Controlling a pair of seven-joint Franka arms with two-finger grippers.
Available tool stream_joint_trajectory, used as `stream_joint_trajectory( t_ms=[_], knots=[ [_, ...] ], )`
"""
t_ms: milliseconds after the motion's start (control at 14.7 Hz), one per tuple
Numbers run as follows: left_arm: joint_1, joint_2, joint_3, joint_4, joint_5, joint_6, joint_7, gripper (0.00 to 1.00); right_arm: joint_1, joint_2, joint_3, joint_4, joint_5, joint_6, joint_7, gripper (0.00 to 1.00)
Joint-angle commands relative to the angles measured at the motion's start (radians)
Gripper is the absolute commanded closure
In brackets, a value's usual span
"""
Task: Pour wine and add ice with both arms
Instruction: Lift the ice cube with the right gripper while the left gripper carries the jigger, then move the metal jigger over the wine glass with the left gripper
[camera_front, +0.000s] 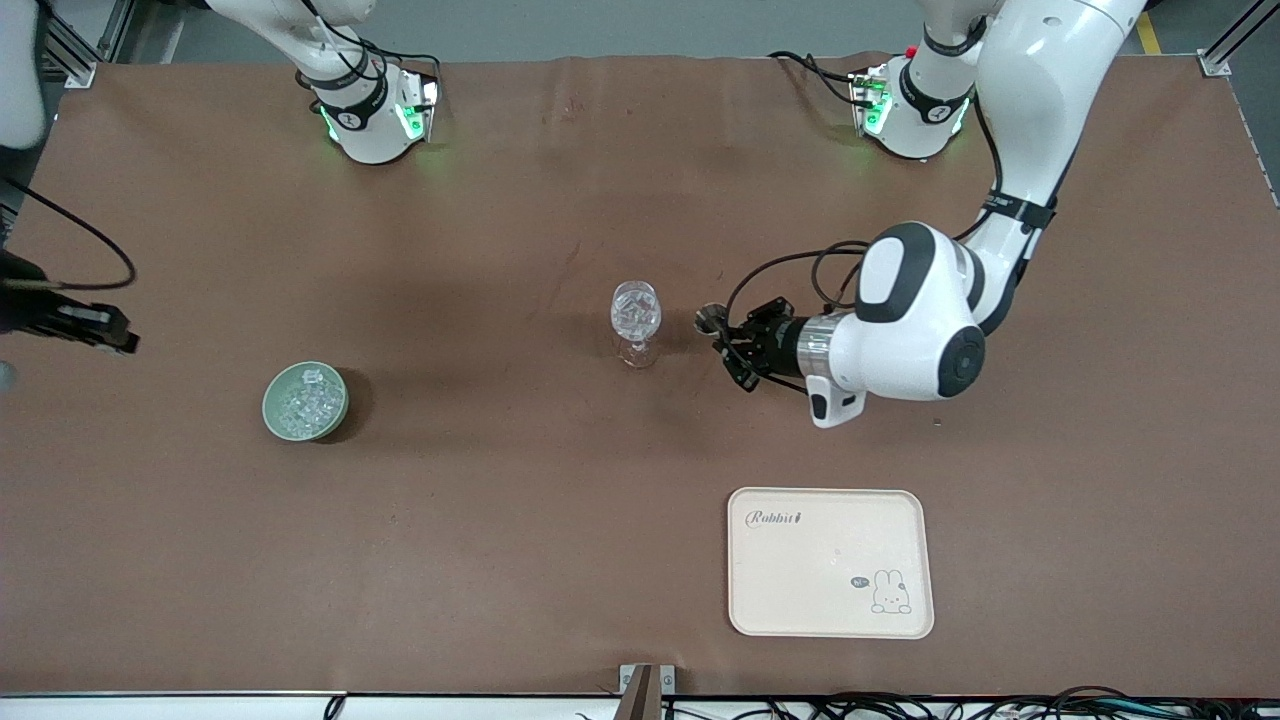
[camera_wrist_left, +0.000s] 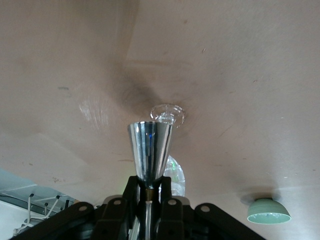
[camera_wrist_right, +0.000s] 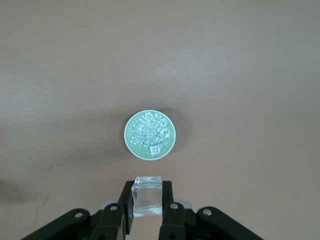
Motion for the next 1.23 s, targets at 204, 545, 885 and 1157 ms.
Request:
stream_joint_trajectory(
  t_ms=[204,545,885,1157],
  knots=[
    [-0.083,-0.063,0.000,-0.023,0.159,0.018,-0.212,1.00,0.004,-0.083,-0.024,0.077,-0.007,-0.172,0.011,1.00],
    [-0.127,-0.079,-0.002,-0.013,0.260,0.041,-0.379,1.00,0.011,-0.081,-0.041,0.083,0.010,-0.197,0.008,1.00],
    [-0.188,-0.072,-0.003,-0.003,0.387,0.070,-0.551,1.00,0.013,-0.133,-0.038,-0.001,0.011,-0.146,0.006,1.00],
    [-0.219,-0.072,-0.003,-0.001,0.441,0.083,-0.609,1.00,0.012,-0.147,-0.036,-0.027,0.011,-0.126,0.008,1.00]
  ],
)
